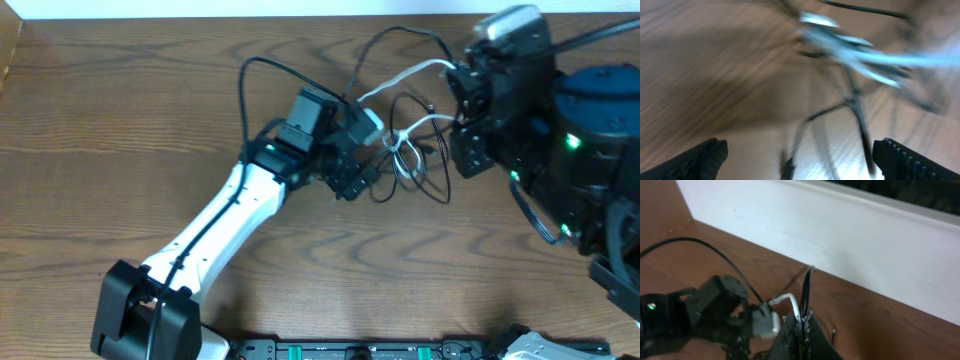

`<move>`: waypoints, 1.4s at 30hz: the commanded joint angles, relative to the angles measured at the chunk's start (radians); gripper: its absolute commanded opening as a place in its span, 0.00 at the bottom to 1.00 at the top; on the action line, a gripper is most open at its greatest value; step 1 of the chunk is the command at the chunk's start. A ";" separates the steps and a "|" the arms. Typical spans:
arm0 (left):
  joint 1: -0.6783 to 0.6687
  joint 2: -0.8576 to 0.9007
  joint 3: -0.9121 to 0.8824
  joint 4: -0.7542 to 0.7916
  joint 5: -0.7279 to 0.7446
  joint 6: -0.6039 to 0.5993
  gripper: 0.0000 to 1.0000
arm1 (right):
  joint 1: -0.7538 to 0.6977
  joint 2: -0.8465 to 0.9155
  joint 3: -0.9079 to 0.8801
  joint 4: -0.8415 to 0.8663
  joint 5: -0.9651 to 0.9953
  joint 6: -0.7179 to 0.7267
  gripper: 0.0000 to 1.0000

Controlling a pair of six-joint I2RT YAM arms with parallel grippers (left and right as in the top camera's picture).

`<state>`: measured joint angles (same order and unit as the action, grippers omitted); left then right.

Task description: Untangle cables

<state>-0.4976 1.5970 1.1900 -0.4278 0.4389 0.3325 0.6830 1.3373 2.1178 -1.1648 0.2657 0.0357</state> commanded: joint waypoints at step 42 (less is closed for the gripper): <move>0.314 -0.130 0.007 -0.043 -0.245 -0.188 0.98 | 0.004 0.159 -0.080 -0.323 0.056 0.148 0.57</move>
<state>-0.2073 1.5436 1.1900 -0.4667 0.3626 0.1532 0.6830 1.4403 2.0838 -1.4803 0.3283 0.1387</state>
